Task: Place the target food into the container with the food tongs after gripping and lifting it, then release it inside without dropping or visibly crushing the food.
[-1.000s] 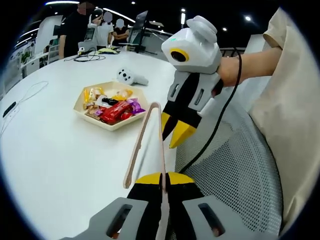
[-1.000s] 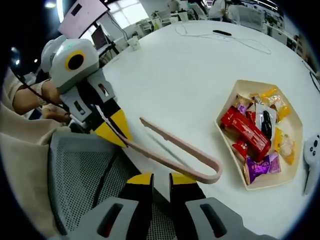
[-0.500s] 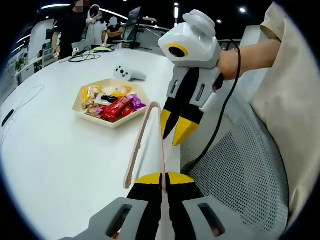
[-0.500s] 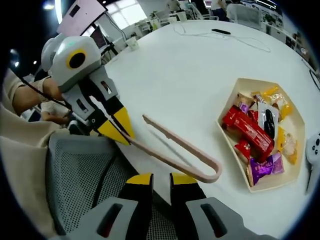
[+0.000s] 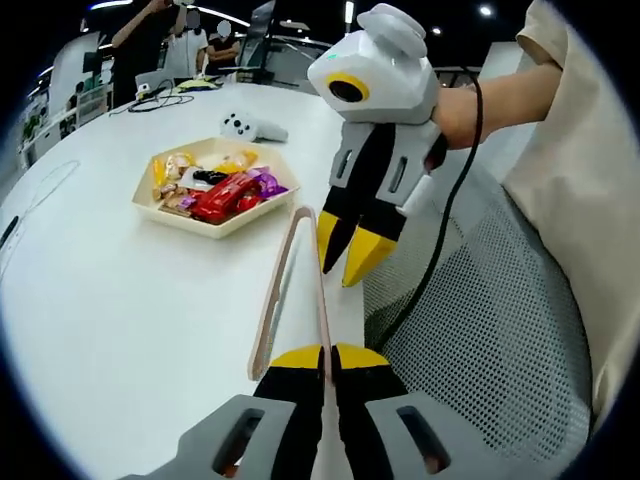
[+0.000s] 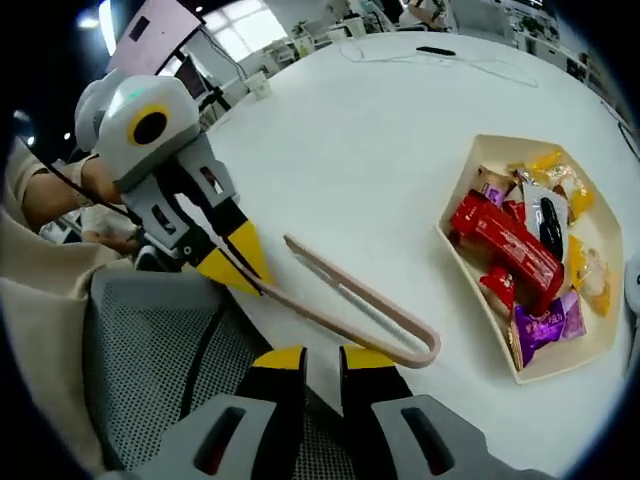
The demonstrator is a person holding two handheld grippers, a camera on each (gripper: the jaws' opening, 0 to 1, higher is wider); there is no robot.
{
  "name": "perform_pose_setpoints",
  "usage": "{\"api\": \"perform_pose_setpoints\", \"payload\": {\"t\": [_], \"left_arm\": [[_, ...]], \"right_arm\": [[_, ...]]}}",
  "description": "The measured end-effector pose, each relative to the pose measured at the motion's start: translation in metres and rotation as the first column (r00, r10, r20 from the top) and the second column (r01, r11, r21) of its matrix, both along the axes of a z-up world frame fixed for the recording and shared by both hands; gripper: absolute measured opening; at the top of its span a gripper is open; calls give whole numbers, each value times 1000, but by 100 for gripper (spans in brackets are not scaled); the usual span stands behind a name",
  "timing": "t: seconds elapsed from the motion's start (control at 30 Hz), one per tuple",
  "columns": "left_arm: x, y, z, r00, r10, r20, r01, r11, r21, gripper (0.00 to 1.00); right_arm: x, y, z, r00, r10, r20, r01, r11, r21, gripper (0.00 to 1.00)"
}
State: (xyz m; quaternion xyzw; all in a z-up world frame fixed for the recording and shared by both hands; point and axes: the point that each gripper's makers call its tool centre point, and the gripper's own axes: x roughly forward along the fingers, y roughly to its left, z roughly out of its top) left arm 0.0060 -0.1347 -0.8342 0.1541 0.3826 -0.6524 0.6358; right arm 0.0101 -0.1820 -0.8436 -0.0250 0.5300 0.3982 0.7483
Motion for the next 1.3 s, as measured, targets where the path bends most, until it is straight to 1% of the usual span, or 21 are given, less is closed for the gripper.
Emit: {"api": "perform_pose_setpoints", "payload": {"t": [0.13,0.17,0.3,0.57,0.7,0.83,0.9,1.07,1.2,1.3], "left_arm": [[5,1,-3,1000,-9,15,9,1000,19,0],[7,2,-3,999,-20,28,19,999,27,0],[8,3,-3,999,-24,34,23,999,33,0],[6,3,-9,999,-31,31,30,999,44,0],[4,2,-15,999,-38,26,36,998,54,0],[4,2,-17,999,-36,20,35,998,58,0],[4,3,-19,999,-43,26,42,997,63,0],[4,3,-22,999,-37,18,36,997,62,0],[4,4,-24,999,-37,22,35,997,67,1],[4,7,-30,998,-41,36,38,995,90,2]], "right_arm": [[5,2,2,1000,-4,9,4,1000,2,12],[7,4,3,1000,-2,13,2,1000,2,12],[6,7,3,1000,3,12,-3,1000,6,12],[3,5,5,1000,19,3,-19,1000,1,12],[3,2,2,1000,24,-4,-24,1000,-6,12],[2,1,0,1000,18,-11,-18,1000,-8,12],[2,1,0,1000,10,-11,-10,1000,-5,12],[3,-1,1,1000,7,-7,-7,1000,-6,12],[5,-2,3,1000,2,1,-2,1000,-8,12],[5,-2,3,1000,1,3,-1,1000,-8,12]]}}
